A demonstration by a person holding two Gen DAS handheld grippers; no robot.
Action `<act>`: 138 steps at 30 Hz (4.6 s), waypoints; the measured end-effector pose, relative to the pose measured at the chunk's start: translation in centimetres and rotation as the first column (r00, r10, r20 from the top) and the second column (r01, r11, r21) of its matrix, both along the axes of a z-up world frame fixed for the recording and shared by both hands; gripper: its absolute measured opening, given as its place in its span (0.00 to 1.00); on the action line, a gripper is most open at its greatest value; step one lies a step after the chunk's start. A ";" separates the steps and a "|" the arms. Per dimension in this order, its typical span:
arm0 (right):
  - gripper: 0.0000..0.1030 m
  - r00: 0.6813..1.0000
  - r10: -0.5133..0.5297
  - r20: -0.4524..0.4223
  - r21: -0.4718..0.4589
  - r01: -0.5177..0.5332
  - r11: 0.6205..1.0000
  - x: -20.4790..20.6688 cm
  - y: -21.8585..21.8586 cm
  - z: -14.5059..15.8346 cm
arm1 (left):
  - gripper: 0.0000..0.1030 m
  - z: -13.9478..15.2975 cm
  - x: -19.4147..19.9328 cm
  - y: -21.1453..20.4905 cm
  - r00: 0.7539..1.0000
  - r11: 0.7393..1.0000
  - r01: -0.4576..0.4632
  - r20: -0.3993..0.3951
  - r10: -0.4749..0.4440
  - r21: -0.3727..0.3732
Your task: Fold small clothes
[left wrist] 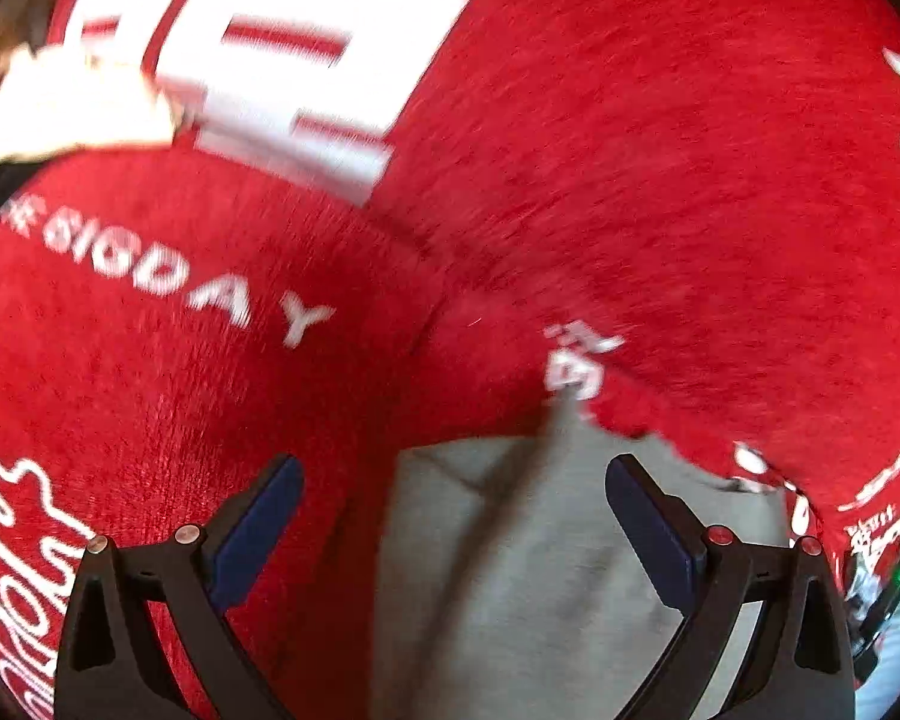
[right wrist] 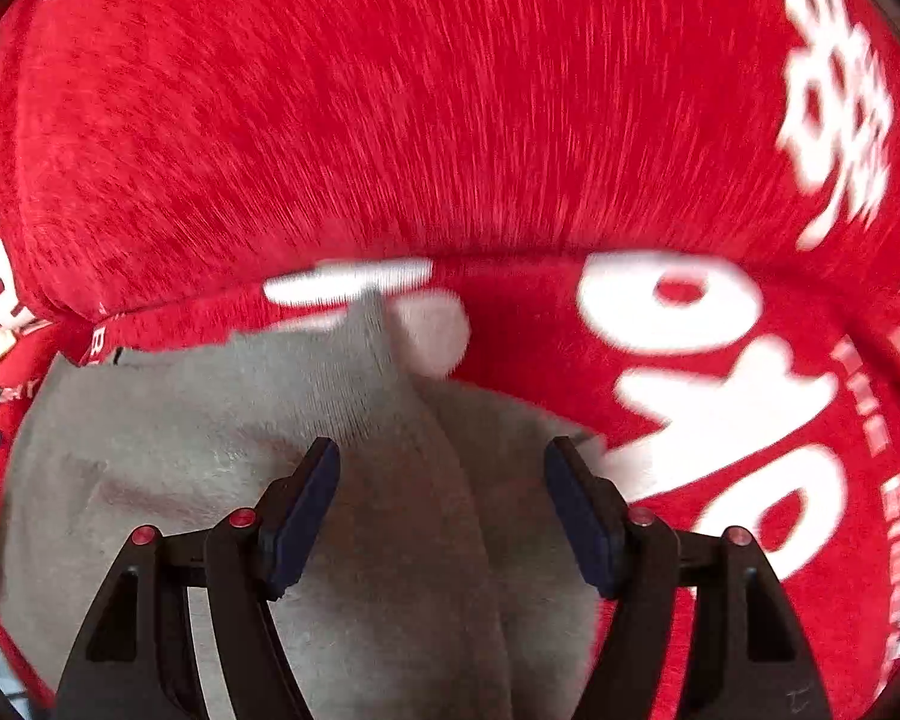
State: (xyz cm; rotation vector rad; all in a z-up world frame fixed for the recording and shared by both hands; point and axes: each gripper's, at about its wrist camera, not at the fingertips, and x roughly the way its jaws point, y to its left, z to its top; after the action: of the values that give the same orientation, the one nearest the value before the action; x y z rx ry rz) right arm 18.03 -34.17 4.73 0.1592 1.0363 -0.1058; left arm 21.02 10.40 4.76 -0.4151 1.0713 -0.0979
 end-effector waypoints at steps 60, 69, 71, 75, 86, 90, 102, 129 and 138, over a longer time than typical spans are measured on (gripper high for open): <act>0.78 0.998 0.060 -0.010 0.000 -0.060 0.998 -17.8 2.2 0.2 | 1.00 -3.5 -15.5 1.1 0.997 0.973 0.030 -0.073 -0.013 0.227; 0.79 0.981 0.188 0.037 -0.088 -0.185 0.979 -18.3 12.0 2.6 | 1.00 -0.3 -18.8 -5.7 0.992 0.969 0.105 0.042 -0.117 0.224; 0.79 0.974 0.226 -0.004 -0.085 -0.225 0.971 -17.9 13.9 1.2 | 1.00 -1.0 -18.6 -7.6 0.989 0.960 0.133 0.027 -0.144 0.247; 0.79 0.984 0.180 -0.001 -0.033 -0.180 0.983 -18.6 11.2 -0.3 | 1.00 -3.4 -18.6 -6.5 0.990 0.958 0.132 0.010 -0.139 0.256; 0.81 0.999 0.046 0.029 0.012 -0.046 0.999 -21.0 3.9 2.5 | 1.00 -0.2 -19.4 -1.4 0.999 0.976 0.028 0.028 -0.035 0.216; 0.82 0.994 0.108 0.026 -0.031 -0.107 0.994 -17.0 7.1 2.7 | 1.00 1.5 -16.3 -5.5 0.994 0.970 0.090 0.038 -0.101 0.224; 0.95 0.986 0.022 -0.166 -0.023 -0.026 0.999 -5.2 5.5 -1.4 | 1.00 -2.8 -5.0 -11.0 0.978 0.941 0.177 -0.158 -0.136 0.287; 1.00 0.996 -0.049 -0.080 -0.049 0.045 0.998 -2.1 4.3 -3.1 | 1.00 -5.3 1.0 -11.1 0.985 0.942 0.166 -0.102 -0.141 0.292; 1.00 0.955 -0.122 -0.269 -0.036 0.117 0.992 3.6 1.9 -4.1 | 1.00 -5.9 4.4 -11.8 0.969 0.935 0.190 -0.209 -0.130 0.301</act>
State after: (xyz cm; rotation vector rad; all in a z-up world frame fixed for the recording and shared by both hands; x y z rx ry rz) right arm 21.66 -32.23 0.62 0.1932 1.2987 -0.2533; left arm 25.47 -1.41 -1.13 -0.0425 1.2811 -0.0293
